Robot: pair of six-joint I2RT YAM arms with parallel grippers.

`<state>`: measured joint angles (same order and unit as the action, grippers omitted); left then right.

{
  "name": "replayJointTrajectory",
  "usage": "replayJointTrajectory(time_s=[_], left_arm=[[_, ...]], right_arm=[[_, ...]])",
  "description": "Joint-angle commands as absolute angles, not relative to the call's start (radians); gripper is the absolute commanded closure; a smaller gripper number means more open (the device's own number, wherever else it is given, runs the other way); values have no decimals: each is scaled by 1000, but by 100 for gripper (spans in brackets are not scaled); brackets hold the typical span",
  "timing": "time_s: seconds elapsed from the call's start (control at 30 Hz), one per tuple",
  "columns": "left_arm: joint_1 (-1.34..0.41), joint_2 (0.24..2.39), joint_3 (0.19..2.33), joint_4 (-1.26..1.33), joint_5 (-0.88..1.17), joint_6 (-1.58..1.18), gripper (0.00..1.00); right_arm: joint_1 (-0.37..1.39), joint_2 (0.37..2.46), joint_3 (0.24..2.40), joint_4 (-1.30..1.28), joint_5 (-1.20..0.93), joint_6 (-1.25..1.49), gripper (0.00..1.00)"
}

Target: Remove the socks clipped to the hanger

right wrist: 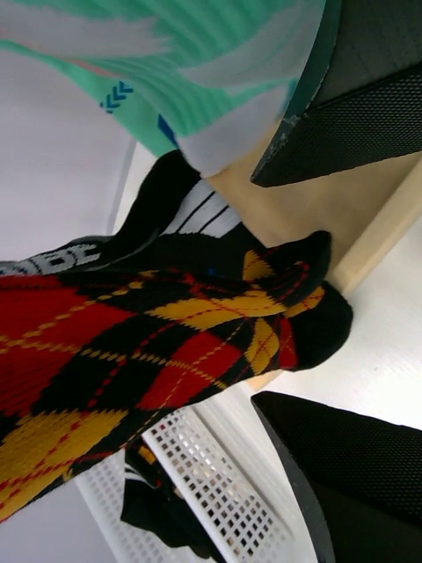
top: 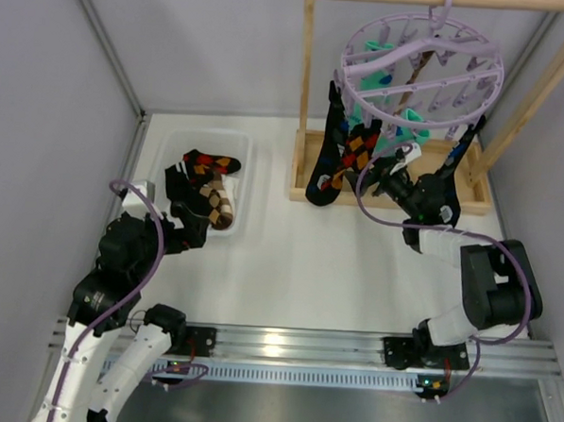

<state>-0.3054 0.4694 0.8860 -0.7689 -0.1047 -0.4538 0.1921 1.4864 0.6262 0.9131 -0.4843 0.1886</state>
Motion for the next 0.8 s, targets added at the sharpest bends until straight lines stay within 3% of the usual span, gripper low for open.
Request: replayJointTrajectory(time_s=[0.0, 0.1, 0.2, 0.33, 0.4, 0.47, 0.6, 0.77], left_arm=[[-310, 454, 881, -719, -101, -445, 2], [-311, 453, 881, -721, -103, -446, 1], [-311, 454, 881, -721, -104, -446, 1], [-313, 454, 881, -721, -106, -446, 2], [-311, 460, 888, -721, -101, -442, 1], [-311, 472, 897, -721, -89, -443, 2], [-311, 544, 1000, -703, -29, -476, 1], [-311, 766, 1192, -597, 272, -495, 1]], right_arm=[[179, 1540, 679, 1167, -597, 232, 6], [181, 1588, 709, 1224, -662, 287, 17], [181, 1615, 713, 1284, -712, 356, 36], [195, 1570, 651, 1338, -700, 391, 53], [212, 1546, 611, 1344, -690, 391, 78], [230, 1508, 574, 1356, -681, 402, 91], [262, 1413, 503, 1344, -623, 411, 97], [333, 1244, 466, 1156, -558, 394, 100]])
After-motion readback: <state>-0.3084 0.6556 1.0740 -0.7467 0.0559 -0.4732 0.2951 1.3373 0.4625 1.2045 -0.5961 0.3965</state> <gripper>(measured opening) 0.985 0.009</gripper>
